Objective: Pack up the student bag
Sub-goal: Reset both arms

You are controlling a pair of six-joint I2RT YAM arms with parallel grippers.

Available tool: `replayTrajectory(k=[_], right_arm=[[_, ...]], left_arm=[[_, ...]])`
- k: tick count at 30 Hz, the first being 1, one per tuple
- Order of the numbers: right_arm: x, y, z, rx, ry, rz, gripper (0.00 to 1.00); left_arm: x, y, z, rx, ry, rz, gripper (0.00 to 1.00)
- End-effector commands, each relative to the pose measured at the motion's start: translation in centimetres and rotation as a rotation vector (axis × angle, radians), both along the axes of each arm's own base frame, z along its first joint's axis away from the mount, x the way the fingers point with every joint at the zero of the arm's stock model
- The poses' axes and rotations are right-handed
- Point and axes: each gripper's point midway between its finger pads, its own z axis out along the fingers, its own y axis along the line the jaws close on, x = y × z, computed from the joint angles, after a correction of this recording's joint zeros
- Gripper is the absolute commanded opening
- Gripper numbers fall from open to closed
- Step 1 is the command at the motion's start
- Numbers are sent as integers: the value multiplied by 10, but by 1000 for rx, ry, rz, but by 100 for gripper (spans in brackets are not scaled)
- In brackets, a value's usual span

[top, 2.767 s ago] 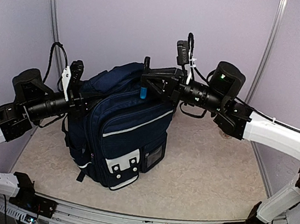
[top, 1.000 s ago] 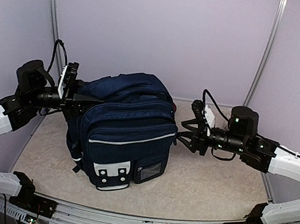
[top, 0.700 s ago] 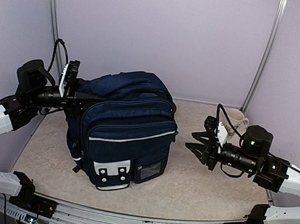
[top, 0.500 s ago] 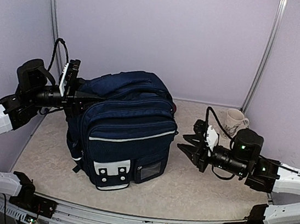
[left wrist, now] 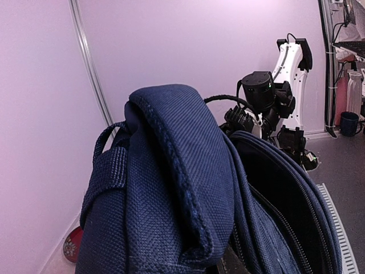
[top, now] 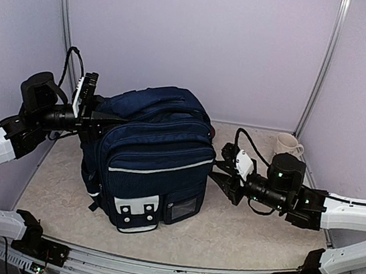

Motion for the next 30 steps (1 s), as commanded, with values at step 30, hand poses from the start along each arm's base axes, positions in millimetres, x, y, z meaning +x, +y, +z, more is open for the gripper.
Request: replayTrajectory(k=[30], right_arm=[[22, -8, 121, 40, -337, -155, 0]], left_arm=[[2, -5, 3, 4, -17, 8, 0]])
